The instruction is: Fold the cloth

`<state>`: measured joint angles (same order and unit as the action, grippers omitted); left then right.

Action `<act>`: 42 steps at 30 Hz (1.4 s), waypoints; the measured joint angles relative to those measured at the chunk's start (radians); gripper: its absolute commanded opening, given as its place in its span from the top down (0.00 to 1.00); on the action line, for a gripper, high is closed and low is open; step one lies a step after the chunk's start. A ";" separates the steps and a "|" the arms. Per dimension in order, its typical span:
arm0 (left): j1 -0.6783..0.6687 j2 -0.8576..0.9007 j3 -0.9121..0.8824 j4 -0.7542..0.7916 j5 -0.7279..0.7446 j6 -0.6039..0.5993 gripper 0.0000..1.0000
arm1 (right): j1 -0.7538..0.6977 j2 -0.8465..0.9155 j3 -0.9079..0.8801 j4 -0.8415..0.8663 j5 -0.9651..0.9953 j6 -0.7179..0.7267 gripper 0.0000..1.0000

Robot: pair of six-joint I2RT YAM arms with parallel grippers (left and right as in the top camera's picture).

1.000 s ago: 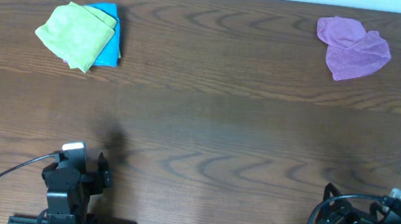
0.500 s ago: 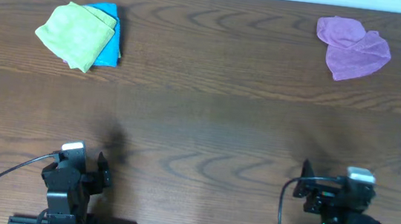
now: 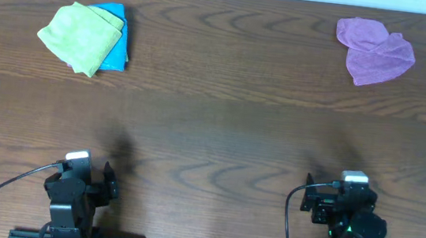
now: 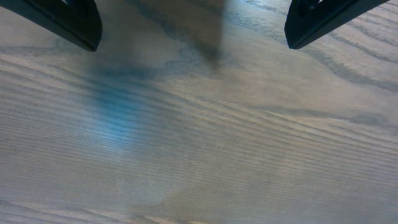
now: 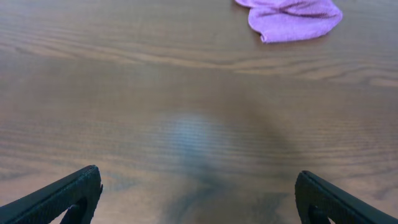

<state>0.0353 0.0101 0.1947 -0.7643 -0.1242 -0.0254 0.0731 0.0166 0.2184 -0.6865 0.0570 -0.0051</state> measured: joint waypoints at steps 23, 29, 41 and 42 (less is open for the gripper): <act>0.000 0.000 0.000 0.000 0.000 0.000 0.05 | -0.091 0.000 -0.049 -0.010 -0.002 -0.004 0.01; 0.000 0.000 0.000 0.000 0.000 0.000 0.05 | -0.091 0.000 -0.049 -0.009 -0.002 -0.004 0.01; 0.000 0.000 0.000 0.000 0.000 0.000 0.05 | -0.091 0.000 -0.049 -0.009 -0.002 -0.004 0.01; 0.000 0.000 0.000 0.000 0.000 0.000 0.05 | -0.091 0.000 -0.049 -0.010 -0.002 -0.004 0.01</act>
<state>0.0353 0.0101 0.1947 -0.7643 -0.1242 -0.0254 -0.0177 0.0166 0.1696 -0.6960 0.0551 -0.0090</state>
